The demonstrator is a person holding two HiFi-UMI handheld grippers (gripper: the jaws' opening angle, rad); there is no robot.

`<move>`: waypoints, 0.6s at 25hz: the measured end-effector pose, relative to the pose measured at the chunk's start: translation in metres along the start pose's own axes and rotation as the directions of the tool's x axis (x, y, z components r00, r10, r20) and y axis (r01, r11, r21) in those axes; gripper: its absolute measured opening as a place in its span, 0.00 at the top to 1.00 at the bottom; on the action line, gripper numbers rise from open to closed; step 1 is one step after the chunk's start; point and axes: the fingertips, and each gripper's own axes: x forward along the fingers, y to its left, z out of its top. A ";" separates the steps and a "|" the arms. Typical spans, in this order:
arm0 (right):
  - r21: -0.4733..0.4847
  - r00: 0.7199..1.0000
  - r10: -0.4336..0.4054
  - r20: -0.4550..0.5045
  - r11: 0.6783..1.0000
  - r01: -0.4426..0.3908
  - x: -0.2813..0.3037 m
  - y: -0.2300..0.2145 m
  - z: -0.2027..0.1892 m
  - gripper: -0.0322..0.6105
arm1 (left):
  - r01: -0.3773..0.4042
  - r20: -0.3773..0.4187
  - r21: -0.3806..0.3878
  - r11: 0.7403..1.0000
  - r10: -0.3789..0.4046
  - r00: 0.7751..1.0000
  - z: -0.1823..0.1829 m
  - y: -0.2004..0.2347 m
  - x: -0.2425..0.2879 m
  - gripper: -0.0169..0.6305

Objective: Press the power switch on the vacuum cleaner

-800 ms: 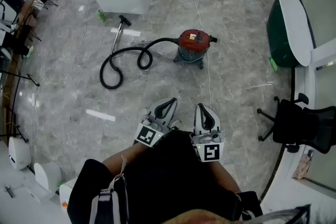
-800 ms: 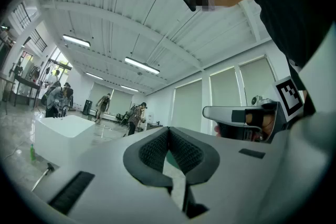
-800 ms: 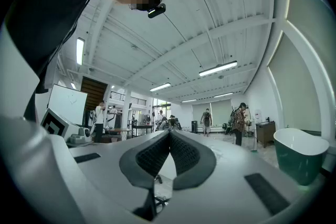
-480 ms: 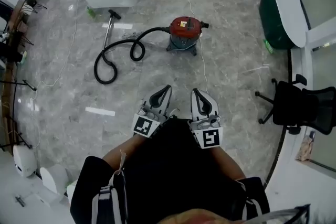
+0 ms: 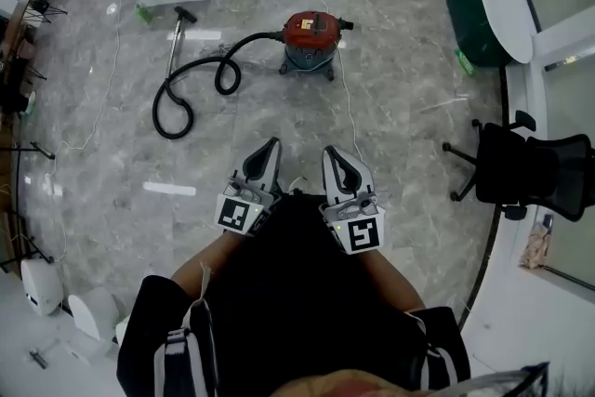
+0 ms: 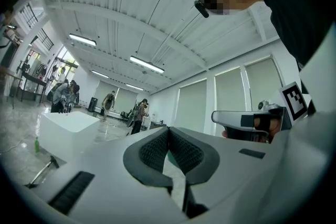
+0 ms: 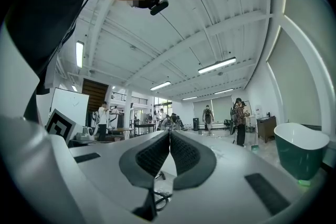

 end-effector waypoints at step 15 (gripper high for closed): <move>0.107 0.997 -0.069 -0.040 0.992 0.073 -0.021 -0.020 -0.012 0.92 | 0.019 -0.008 -0.006 1.000 -0.020 1.000 0.000 -0.016 0.014 0.94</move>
